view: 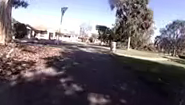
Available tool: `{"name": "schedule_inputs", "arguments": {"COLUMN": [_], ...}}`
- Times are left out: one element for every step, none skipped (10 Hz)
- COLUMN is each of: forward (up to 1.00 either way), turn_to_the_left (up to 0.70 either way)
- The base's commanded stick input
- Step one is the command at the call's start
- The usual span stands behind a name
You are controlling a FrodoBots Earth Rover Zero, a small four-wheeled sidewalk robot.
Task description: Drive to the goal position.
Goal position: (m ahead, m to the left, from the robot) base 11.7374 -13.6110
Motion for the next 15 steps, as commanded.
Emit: {"name": "schedule_inputs", "arguments": {"forward": [0.70,0.70,0.70,0.70,0.70,0.70,0.70,0.70,0.70,0.70,0.70,0.70,0.70,0.70,0.70], "turn_to_the_left": [0.00,0.00,0.00,0.00,0.00,0.00,0.00,0.00,0.00,0.00,0.00,0.00,0.00,0.00,0.00]}}
